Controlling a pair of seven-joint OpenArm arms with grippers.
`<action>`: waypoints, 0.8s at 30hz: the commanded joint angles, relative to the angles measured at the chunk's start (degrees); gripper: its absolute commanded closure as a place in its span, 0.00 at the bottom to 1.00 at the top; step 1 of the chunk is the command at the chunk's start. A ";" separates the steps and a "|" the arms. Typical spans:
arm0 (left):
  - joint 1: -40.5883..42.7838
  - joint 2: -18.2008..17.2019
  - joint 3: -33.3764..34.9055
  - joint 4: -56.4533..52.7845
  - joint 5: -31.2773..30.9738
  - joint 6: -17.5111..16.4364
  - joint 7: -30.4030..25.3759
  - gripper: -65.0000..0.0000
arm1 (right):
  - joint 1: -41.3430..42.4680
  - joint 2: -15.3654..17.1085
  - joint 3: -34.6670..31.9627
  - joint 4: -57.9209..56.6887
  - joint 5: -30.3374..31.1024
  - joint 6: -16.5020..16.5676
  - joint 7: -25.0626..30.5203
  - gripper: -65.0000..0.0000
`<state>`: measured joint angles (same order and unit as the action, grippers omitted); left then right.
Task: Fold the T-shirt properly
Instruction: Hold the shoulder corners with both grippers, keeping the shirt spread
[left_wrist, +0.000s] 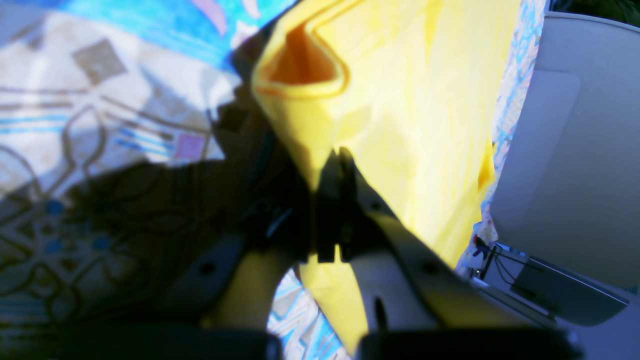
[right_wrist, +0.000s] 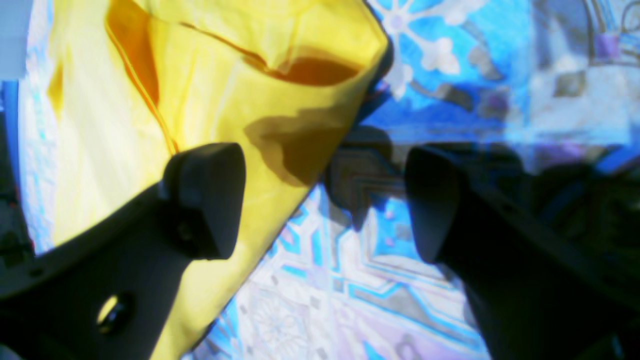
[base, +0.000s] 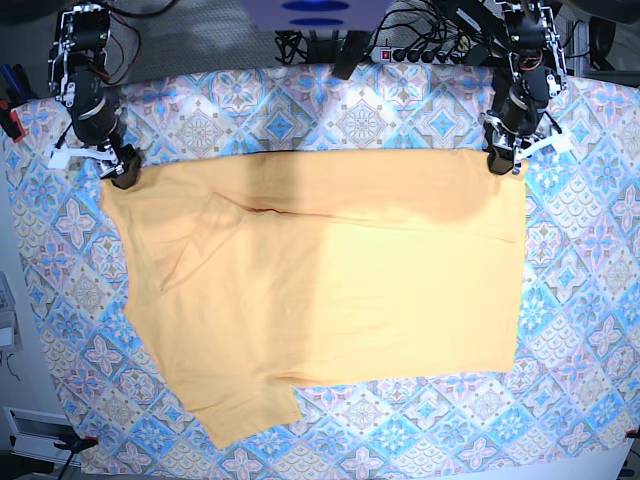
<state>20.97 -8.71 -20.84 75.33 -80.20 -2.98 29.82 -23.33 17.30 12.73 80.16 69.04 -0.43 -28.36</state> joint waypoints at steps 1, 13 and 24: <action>0.00 -0.04 0.14 0.05 -0.28 -0.49 -0.07 1.00 | 0.17 0.50 -0.03 0.76 0.20 0.38 -0.61 0.26; 0.00 0.14 0.23 0.05 -0.28 -0.49 -0.07 1.00 | 4.91 -0.73 0.24 2.52 0.20 0.38 -4.56 0.26; 0.26 0.14 -0.04 0.05 -0.28 -0.49 -0.07 1.00 | 5.71 -1.78 0.32 -0.29 0.20 0.38 -4.92 0.26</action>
<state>21.12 -8.58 -20.86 75.35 -80.01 -3.03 29.61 -17.50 14.66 12.62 79.11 69.04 -0.49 -33.69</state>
